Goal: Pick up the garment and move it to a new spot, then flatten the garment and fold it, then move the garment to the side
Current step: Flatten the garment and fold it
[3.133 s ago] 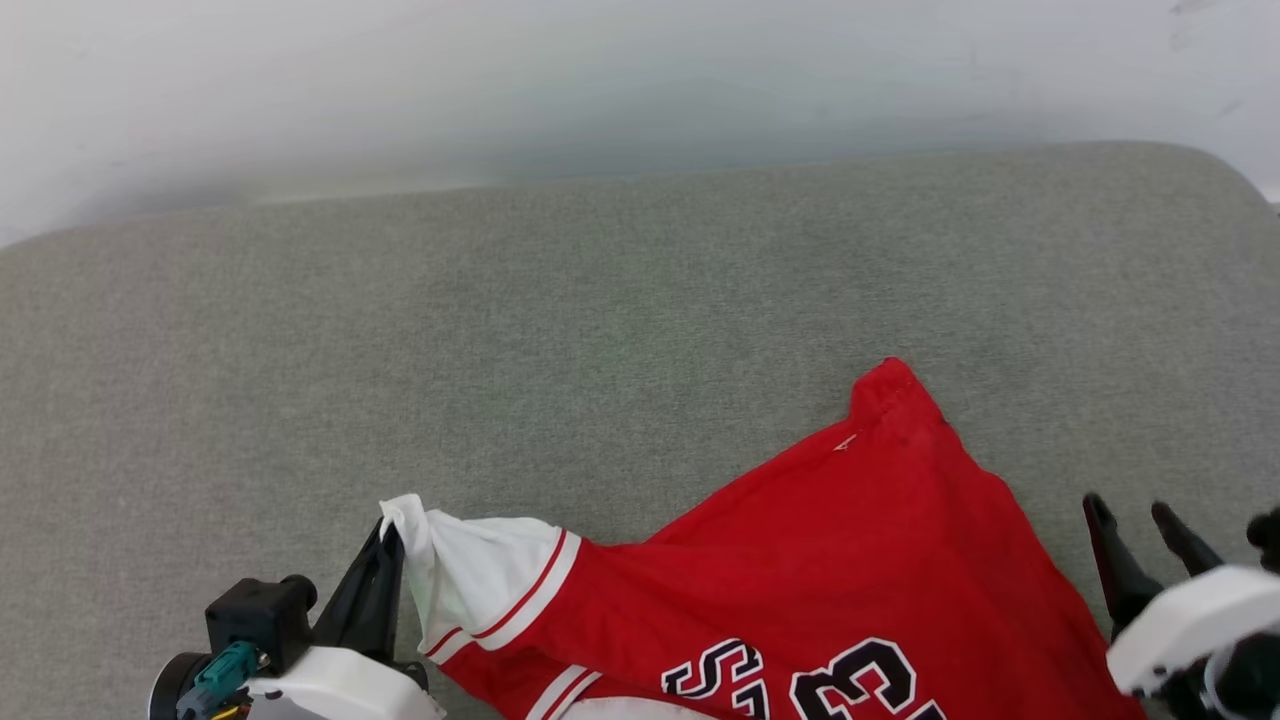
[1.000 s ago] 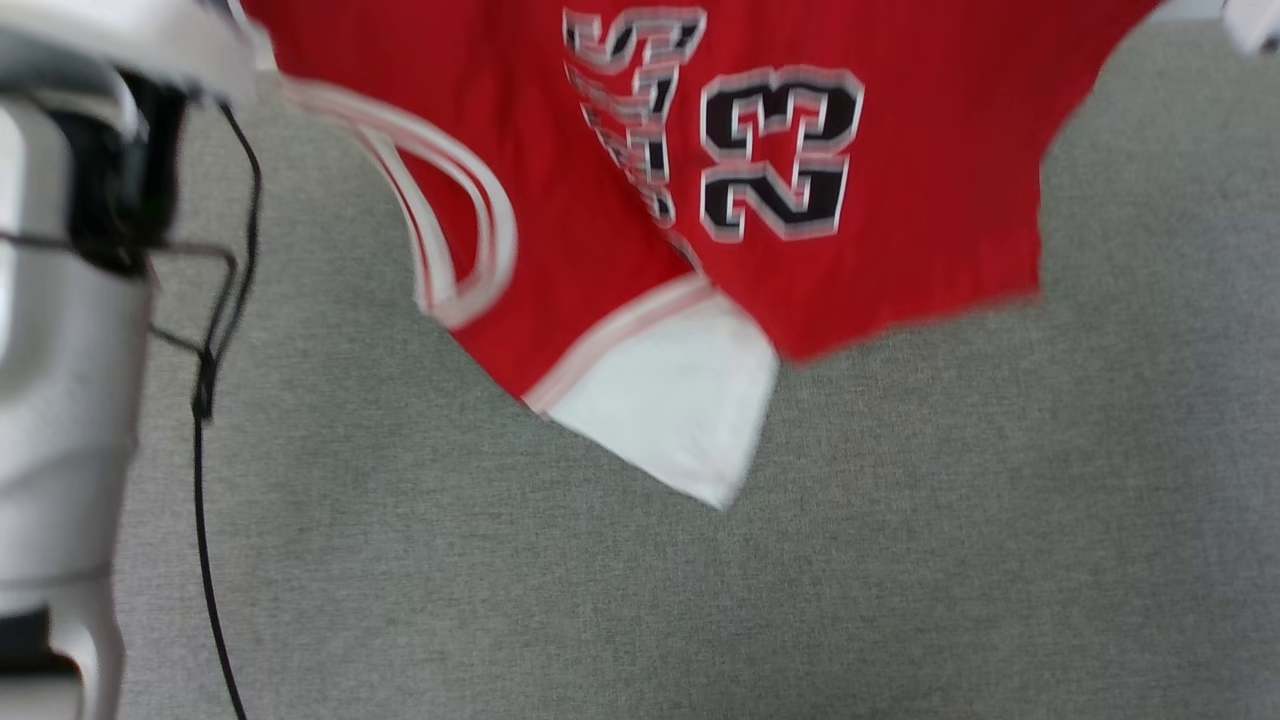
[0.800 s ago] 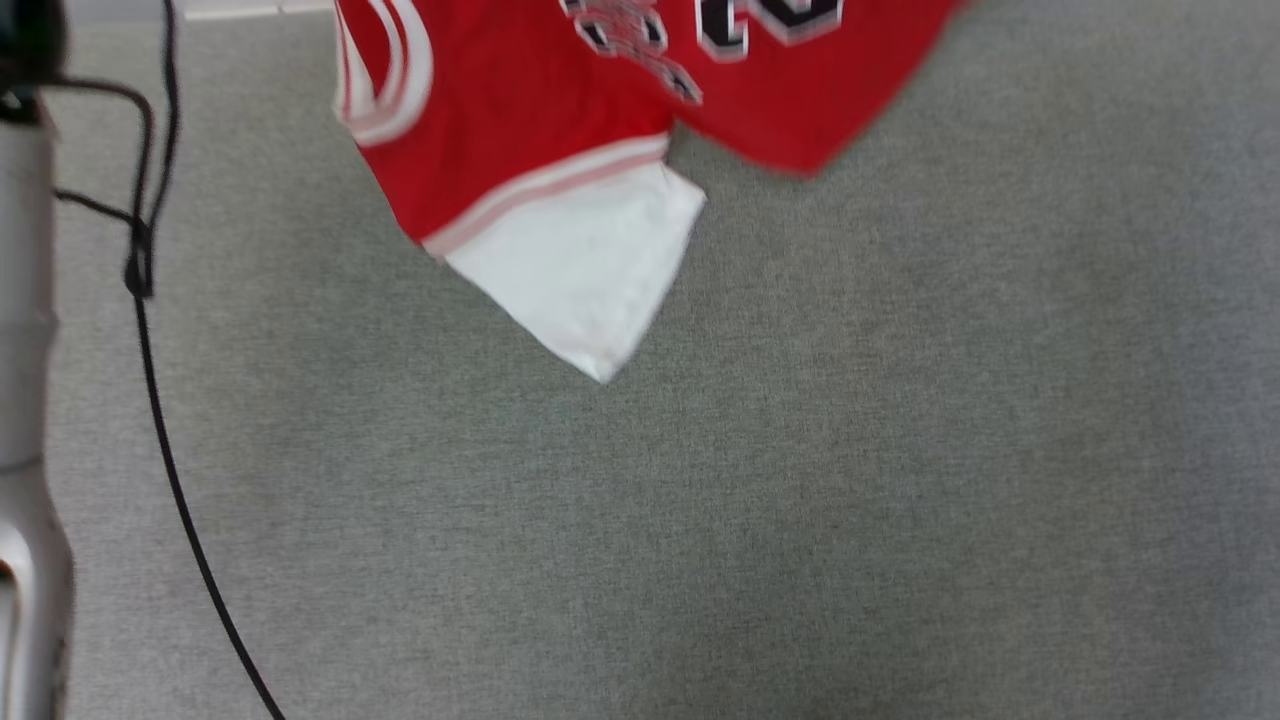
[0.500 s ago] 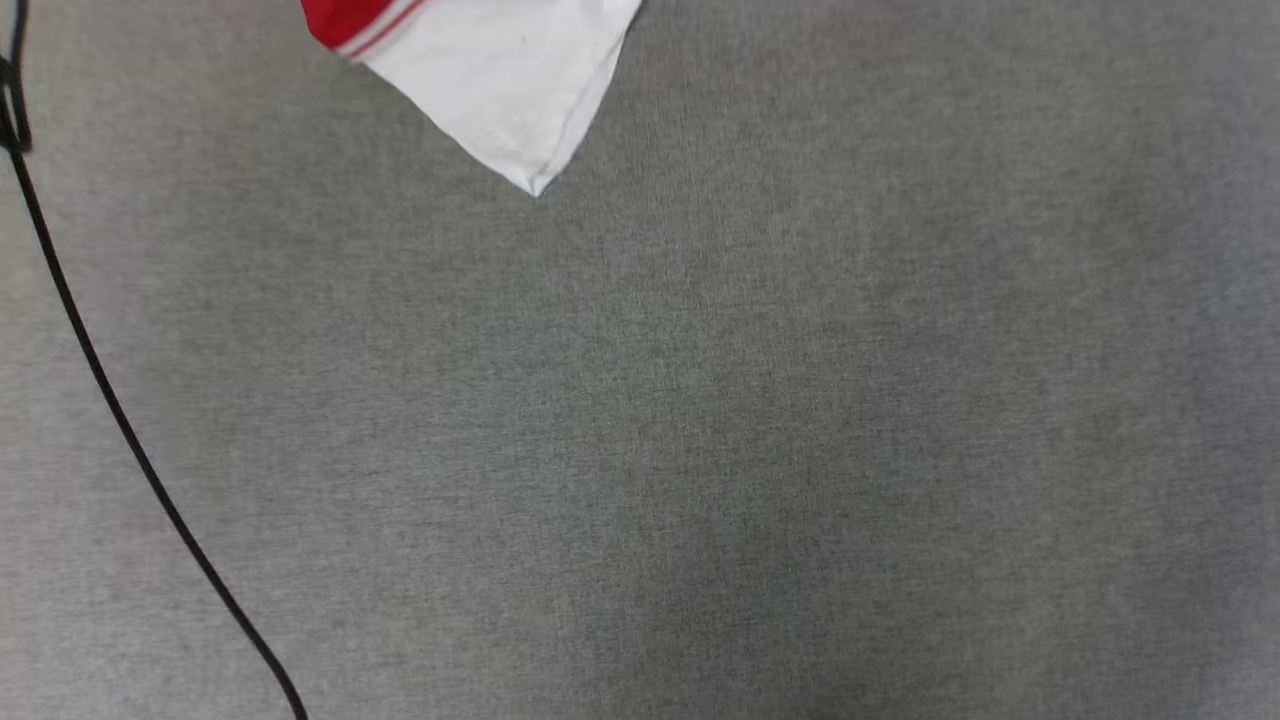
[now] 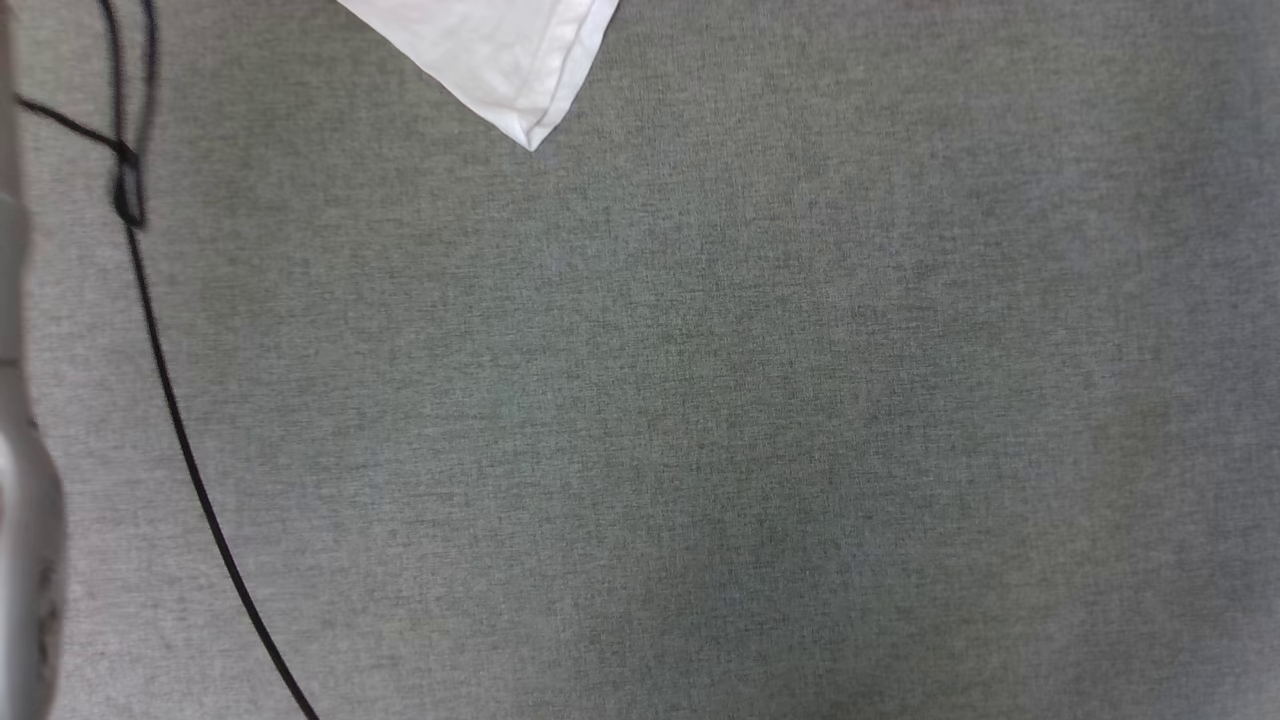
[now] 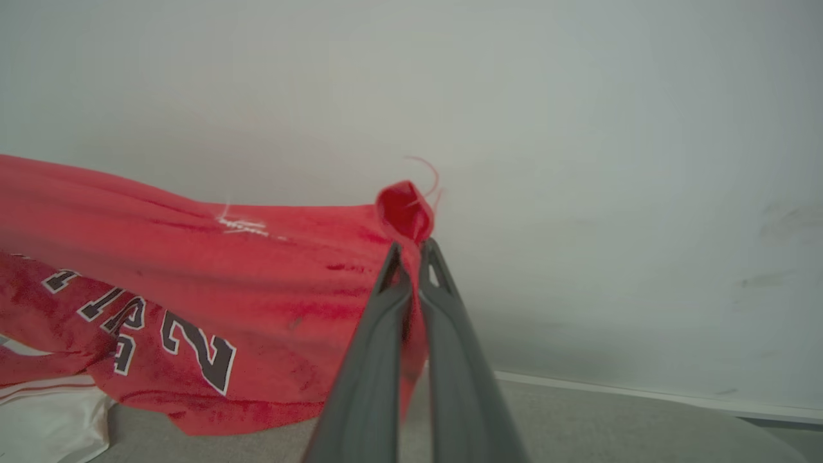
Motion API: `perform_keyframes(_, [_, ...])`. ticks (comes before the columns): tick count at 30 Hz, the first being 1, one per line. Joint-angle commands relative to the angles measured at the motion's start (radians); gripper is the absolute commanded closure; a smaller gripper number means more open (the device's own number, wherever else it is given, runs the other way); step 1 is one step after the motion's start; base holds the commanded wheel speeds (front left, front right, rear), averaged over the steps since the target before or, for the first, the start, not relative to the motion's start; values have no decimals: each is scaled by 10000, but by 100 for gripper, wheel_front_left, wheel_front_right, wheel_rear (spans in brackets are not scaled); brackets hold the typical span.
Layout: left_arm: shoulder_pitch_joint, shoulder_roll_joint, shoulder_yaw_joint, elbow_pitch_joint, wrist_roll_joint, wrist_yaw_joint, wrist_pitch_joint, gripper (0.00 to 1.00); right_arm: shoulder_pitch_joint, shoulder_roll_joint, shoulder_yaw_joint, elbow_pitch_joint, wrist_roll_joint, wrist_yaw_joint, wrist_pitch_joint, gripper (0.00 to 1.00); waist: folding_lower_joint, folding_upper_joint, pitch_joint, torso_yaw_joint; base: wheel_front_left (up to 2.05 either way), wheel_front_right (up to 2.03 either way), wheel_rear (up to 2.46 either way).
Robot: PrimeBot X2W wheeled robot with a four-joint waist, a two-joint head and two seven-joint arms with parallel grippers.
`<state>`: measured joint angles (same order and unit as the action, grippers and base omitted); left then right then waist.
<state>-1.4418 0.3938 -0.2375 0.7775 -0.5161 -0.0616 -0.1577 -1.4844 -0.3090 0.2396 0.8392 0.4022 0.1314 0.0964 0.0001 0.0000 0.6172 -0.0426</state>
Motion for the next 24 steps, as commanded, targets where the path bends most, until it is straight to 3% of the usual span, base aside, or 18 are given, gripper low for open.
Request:
perform_keyframes(1, [422, -109, -19, 202, -124, -103, -124, 100, 383, -15, 134, 216, 195, -14, -154, 100, -1, 0, -210, 60, 0, 0, 0])
perform_keyframes(12, [3999, -601, -181, 1071, -982, -616, -892, 100, 3824, -235, 1401, 851, 1637, -14, -920, 100, -1, 0, -2149, 136, 0, 0, 0])
perform_keyframes(20, [6872, -538, -78, 115, -1221, -668, -1083, 100, 6383, -480, 1919, 445, 2360, -15, -1388, 100, -1, 0, -3493, 114, 0, 0, 0])
perform_keyframes(24, [9583, -515, 375, -1222, -1248, -419, -1095, 100, 8405, -829, 2033, -200, 2711, -17, -1543, 100, -1, 0, -4602, 139, 0, 0, 0])
